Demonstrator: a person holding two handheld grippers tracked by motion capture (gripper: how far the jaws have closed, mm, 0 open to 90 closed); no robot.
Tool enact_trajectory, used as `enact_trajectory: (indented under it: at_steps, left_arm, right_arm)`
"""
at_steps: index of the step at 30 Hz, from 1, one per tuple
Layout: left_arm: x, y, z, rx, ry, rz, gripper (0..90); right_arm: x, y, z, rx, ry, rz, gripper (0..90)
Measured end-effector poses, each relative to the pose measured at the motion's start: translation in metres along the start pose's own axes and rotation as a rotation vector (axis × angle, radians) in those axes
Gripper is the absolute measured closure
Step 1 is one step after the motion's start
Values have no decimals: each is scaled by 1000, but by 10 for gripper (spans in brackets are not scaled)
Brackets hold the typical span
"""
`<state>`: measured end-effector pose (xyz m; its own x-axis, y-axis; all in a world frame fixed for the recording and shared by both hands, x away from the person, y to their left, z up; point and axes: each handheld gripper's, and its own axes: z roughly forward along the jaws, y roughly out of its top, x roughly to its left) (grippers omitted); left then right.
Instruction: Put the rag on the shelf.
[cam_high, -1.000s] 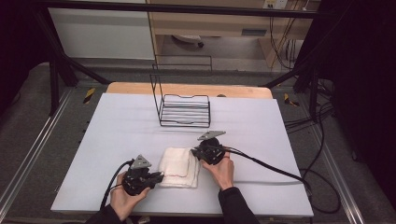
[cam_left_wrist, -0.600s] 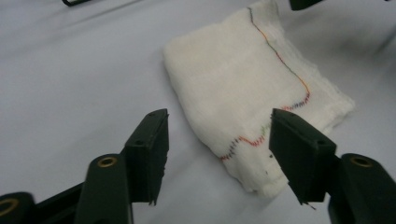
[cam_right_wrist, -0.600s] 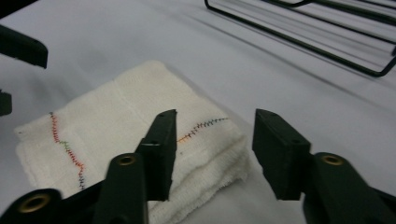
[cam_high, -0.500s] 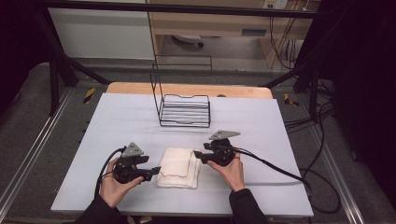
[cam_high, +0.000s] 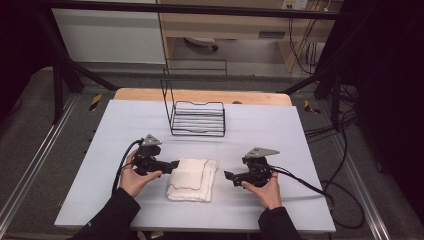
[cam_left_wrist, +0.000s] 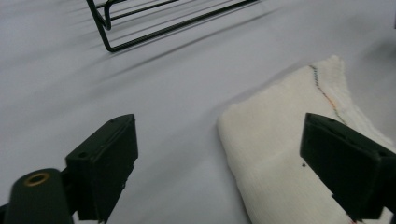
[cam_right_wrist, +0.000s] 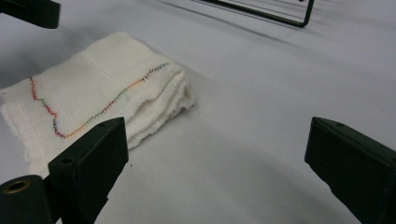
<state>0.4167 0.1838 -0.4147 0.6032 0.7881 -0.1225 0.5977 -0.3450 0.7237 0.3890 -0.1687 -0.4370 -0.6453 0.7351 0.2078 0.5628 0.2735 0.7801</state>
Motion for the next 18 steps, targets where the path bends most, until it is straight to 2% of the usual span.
enact_trajectory:
  at_steps: [2, 5, 8, 9, 10, 13, 17, 18]
  left_arm:
    - [1, 0, 6, -2, 5, 4, 195]
    - [-1, 0, 16, 11, -2, -1, 220]
    - [-5, -1, 24, 36, 18, 36, 263]
    - [-5, -1, 26, 41, 17, 36, 309]
    - [-5, -1, 28, 41, 15, 33, 309]
    - [-4, -2, 35, 50, 20, 37, 393]
    - [-3, -2, 36, 49, 5, 13, 475]
    - [-3, -2, 36, 48, 2, 12, 528]
  right_arm:
    - [-3, -5, -3, -9, -5, 5, 55]
    - [-3, -6, -3, -6, -9, 6, 49]
    - [-3, -6, -3, -10, -8, 12, 48]
    - [-2, -6, -3, -12, -6, 13, 50]
    - [-2, -6, -3, -12, -6, 13, 50]
    - [-2, -7, -3, -9, -6, 5, 52]
    - [-2, -6, -3, -14, -6, 8, 52]
    - [-3, -6, -3, -15, -6, 8, 54]
